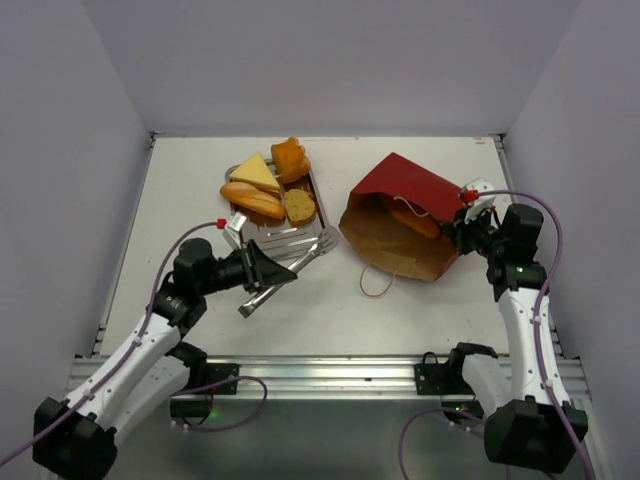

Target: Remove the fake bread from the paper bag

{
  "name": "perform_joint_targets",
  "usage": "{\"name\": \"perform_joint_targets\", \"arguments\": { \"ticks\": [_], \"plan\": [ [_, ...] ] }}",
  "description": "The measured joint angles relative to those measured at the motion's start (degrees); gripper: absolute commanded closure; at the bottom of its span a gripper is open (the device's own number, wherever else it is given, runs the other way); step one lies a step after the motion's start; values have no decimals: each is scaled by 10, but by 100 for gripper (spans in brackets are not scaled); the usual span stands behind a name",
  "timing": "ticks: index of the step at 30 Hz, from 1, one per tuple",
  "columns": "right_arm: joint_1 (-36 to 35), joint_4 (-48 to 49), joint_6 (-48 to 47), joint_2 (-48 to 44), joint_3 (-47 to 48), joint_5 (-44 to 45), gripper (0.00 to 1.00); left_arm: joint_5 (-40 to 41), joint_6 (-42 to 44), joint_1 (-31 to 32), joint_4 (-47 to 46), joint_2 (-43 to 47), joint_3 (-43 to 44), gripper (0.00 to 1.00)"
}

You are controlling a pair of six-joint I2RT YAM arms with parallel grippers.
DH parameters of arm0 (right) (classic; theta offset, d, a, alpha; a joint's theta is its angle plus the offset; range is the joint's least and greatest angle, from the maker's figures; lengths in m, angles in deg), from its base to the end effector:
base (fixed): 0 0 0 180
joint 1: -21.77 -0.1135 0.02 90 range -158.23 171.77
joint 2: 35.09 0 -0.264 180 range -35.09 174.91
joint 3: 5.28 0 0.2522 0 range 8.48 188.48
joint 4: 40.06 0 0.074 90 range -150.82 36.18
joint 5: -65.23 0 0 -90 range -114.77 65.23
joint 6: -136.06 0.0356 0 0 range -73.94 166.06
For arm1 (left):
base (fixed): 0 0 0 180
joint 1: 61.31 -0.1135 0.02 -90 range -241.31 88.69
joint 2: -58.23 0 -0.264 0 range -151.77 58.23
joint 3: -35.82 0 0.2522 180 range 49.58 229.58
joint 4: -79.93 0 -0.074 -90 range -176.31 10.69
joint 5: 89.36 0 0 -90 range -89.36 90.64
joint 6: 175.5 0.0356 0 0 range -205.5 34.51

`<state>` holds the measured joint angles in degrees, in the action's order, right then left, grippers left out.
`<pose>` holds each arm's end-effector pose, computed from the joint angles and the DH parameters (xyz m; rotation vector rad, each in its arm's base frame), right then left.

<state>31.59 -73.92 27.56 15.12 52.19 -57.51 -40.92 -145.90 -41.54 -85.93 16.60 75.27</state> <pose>0.1946 -0.0141 0.3017 -0.4963 1.9022 0.2587 0.1532 -0.0802 0.2510 -0.1645 2.1159 -1.5775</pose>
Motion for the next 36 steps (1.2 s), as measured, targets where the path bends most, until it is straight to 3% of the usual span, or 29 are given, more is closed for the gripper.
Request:
{"name": "perform_joint_targets", "arguments": {
  "ticks": [3, 7, 11, 22, 36],
  "plan": [
    [0, 0, 0, 0, 0, 0, 100, 52, -30, 99, -36, -54, 8, 62],
    [0, 0, 0, 0, 0, 0, 100, 124, -51, 201, -87, -207, 62, 63],
    [1, 0, 0, 0, 0, 0, 100, 170, -66, 247, -146, -355, 136, 63],
    [3, 0, -2, 0, 0, -1, 100, 225, -139, 252, -256, -627, 295, 60],
    [3, 0, -2, 0, 0, -3, 100, 273, -196, 252, -250, -718, 387, 53]
  ]
}}
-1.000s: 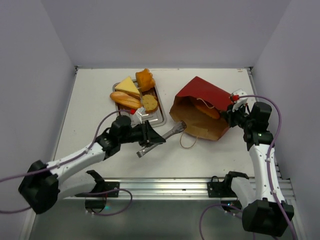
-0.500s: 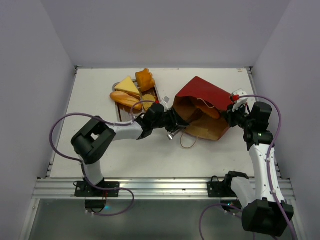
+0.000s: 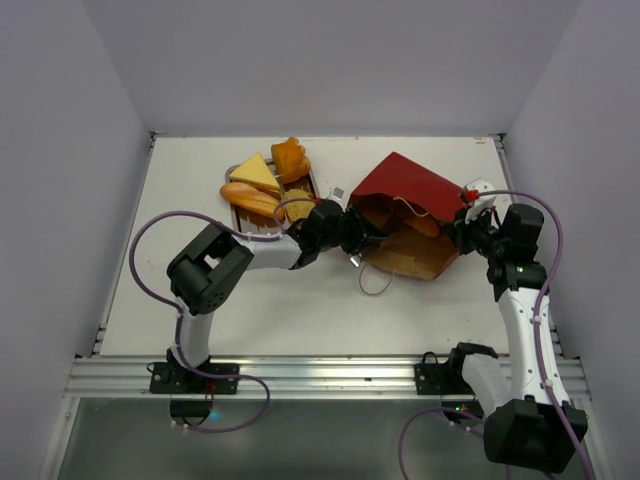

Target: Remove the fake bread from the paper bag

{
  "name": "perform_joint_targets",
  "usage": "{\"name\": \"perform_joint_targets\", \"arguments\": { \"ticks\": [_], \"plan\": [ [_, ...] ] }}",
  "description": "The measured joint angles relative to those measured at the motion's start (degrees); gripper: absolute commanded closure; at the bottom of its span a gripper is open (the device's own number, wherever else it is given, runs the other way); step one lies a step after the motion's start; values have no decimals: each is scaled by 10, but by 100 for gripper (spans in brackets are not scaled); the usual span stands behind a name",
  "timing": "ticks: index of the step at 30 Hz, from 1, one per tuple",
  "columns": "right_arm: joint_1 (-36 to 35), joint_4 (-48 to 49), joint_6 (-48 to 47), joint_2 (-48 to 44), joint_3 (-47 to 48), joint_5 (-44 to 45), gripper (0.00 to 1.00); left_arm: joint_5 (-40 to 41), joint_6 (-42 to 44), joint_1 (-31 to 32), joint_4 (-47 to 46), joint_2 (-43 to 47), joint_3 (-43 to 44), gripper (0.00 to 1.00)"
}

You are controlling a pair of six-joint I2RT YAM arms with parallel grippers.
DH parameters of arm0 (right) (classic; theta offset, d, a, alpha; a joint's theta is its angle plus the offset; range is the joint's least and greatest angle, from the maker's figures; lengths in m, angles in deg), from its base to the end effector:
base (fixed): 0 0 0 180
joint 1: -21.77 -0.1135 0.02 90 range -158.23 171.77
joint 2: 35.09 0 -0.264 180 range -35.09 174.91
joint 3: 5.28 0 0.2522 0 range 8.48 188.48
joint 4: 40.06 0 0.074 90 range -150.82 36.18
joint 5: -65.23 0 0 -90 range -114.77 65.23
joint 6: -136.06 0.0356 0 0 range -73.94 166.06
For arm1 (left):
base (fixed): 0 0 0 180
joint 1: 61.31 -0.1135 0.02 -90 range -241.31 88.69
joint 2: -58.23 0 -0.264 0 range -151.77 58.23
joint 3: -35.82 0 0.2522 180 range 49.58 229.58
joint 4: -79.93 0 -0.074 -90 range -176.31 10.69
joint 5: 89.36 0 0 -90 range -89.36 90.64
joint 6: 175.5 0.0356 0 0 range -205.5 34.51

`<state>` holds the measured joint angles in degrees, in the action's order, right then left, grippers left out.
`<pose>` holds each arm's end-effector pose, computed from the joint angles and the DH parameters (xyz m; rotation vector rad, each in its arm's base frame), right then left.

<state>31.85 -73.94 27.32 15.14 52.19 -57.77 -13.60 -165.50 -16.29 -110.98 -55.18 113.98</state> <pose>0.1945 -0.0149 0.3016 -0.4983 1.9009 0.2577 0.2975 -0.3101 0.1655 -0.5340 2.3350 -1.5042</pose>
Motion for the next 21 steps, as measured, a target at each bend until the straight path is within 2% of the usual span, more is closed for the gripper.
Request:
{"name": "perform_joint_targets", "arguments": {
  "ticks": [21],
  "plan": [
    [0, 0, 0, 0, 0, 0, 100, 11, -36, 1, -1, -5, -4, 53]
  ]
}}
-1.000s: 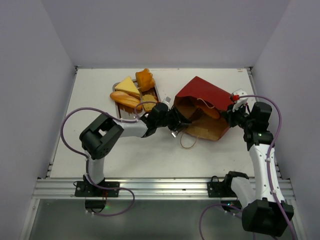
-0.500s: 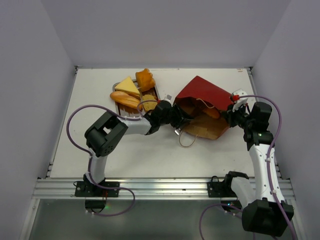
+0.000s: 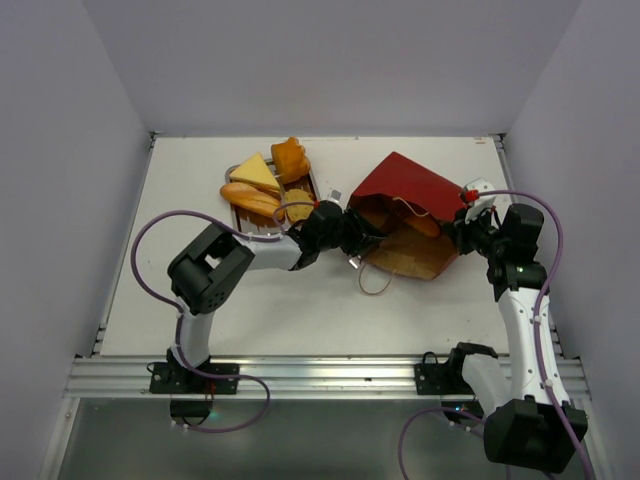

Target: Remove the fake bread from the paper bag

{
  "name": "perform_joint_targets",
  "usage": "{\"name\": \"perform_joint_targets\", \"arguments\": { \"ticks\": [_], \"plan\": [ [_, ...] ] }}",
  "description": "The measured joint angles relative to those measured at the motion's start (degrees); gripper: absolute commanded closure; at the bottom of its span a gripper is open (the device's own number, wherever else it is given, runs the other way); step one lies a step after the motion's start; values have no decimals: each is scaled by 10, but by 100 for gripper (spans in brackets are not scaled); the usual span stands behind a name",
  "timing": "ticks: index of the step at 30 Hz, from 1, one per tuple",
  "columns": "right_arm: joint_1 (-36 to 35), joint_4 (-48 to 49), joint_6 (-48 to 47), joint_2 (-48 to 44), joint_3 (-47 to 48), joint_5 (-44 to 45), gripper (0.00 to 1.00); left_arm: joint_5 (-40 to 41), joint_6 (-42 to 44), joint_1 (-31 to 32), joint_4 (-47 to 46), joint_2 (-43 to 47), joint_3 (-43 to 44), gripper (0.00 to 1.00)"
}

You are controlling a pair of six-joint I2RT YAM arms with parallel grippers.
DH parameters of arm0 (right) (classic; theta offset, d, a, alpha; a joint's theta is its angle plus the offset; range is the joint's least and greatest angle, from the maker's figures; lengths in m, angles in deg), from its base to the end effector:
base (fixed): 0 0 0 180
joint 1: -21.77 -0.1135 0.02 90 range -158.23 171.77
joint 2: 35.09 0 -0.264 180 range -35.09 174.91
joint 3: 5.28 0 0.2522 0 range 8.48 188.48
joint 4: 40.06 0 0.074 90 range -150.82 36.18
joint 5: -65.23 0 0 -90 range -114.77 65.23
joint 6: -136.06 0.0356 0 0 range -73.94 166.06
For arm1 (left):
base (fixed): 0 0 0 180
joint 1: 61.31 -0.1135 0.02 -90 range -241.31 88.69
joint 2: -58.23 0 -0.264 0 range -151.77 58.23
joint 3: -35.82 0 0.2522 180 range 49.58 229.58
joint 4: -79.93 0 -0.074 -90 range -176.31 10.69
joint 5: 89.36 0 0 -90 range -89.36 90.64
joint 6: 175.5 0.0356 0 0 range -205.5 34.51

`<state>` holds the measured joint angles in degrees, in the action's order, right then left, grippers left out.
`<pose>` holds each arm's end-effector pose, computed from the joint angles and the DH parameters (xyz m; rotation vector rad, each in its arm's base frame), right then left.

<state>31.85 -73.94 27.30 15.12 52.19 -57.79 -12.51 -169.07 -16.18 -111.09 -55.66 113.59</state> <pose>0.1945 -0.0149 0.3017 -0.4989 1.9004 0.2577 0.2970 -0.3098 0.1601 -0.6284 2.3406 -1.5060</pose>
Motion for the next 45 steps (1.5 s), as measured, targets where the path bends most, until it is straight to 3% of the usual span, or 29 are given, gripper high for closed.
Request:
{"name": "perform_joint_targets", "arguments": {
  "ticks": [29, 45],
  "plan": [
    [0, 0, 0, 0, 0, 0, 100, 21, -29, 11, 15, 7, -1, 52],
    [1, 0, 0, 0, 0, 0, 100, 27, -28, 12, 67, -36, 57, 52]
  ]
}}
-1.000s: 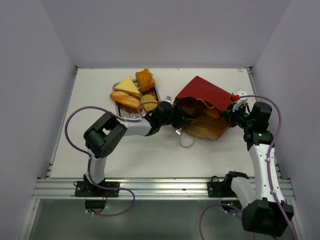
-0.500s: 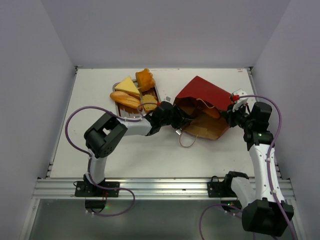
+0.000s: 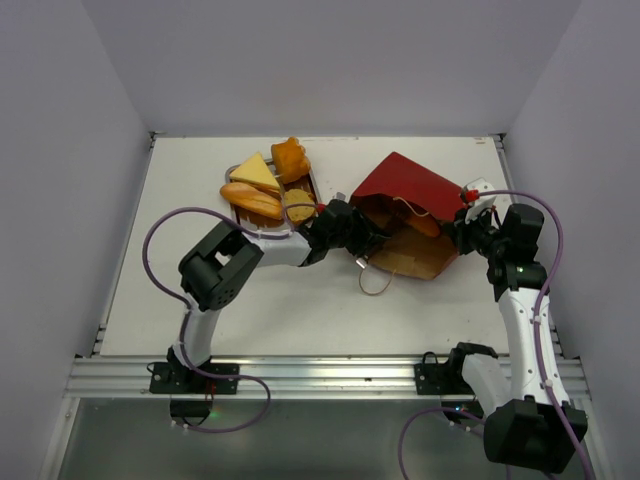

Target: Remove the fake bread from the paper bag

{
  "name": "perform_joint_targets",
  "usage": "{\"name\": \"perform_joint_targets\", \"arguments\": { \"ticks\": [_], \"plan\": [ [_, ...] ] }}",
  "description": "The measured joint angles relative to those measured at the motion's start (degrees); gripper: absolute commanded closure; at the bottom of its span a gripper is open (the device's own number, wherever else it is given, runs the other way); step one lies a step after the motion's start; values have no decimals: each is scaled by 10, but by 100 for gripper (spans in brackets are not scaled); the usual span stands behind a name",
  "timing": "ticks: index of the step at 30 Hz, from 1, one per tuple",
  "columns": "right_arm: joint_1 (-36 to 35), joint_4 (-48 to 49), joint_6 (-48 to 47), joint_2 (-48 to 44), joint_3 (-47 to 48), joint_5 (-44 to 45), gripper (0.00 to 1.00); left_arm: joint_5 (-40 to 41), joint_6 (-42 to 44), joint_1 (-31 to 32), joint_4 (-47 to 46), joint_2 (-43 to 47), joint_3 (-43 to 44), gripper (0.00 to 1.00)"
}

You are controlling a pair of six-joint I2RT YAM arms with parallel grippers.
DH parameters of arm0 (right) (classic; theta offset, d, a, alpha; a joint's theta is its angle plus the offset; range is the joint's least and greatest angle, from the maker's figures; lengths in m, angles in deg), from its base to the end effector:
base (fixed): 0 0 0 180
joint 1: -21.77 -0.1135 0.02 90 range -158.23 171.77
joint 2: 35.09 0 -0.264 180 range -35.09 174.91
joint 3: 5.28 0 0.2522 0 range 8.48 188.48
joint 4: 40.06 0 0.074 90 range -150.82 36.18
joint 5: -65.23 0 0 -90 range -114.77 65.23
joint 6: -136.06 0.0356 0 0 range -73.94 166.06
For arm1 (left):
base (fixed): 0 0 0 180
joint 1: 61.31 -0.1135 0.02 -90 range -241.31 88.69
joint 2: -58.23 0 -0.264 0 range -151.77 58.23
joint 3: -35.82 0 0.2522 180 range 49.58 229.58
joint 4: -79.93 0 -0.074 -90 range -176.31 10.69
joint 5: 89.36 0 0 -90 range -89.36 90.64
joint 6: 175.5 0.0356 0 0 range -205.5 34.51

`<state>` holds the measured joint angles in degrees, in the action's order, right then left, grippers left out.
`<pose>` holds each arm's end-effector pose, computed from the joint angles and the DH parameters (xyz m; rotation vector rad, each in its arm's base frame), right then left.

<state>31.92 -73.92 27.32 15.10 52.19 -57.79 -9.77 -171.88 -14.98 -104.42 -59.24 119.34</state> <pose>0.1944 -0.0151 0.3018 -0.4975 1.9001 0.2568 0.3032 -0.3269 0.1530 -0.7322 2.3963 -1.4254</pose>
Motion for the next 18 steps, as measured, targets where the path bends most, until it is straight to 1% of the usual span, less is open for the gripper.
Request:
{"name": "perform_joint_targets", "arguments": {
  "ticks": [8, 13, 14, 16, 17, 18],
  "plan": [
    [0, 0, 0, 0, 0, 0, 100, 2, 0, 0, 7, -14, 23, 52],
    [0, 0, 0, 0, 0, 0, 100, -3, 0, 0, 6, -38, 48, 57],
    [0, 0, 0, 0, 0, 0, 100, -4, 0, 0, 5, -42, 50, 59],
    [0, 0, 0, 0, 0, 0, 100, -7, -1, 0, 0, -45, 52, 70],
    [0, 0, 0, 0, 0, 0, 100, -8, -1, 0, -2, -45, 52, 79],
    [0, 0, 0, 0, 0, 0, 100, -9, -1, 0, -3, -45, 52, 83]
  ]
}}
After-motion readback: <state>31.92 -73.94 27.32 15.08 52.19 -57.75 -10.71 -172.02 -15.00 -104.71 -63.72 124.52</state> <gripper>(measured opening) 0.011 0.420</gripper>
